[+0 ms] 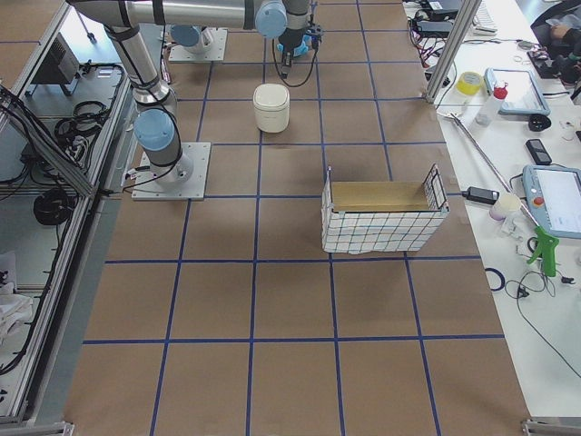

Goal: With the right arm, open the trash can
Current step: 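Move the right gripper down onto the white trash can's lid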

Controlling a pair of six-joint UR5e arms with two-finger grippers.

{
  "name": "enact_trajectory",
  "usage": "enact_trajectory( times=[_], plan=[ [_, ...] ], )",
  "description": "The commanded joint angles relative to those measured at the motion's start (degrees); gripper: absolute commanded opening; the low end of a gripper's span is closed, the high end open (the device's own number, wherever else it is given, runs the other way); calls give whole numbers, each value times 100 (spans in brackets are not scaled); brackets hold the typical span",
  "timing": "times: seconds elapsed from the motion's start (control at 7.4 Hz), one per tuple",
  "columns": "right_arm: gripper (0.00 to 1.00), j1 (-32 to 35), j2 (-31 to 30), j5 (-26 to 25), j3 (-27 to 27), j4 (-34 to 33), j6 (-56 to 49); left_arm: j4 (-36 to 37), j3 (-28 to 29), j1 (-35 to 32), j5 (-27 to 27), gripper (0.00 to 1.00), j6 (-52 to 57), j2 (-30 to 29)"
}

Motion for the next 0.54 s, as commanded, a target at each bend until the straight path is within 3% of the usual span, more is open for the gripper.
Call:
enact_trajectory(
  times=[0.0, 0.41],
  plan=[
    [0, 25, -55, -3, 894, -1139, -10, 0, 0, 0, 0, 100, 0, 0],
    [0, 105, 41, 15, 1036, -1134, -28, 0, 0, 0, 0, 100, 0, 0]
  ],
)
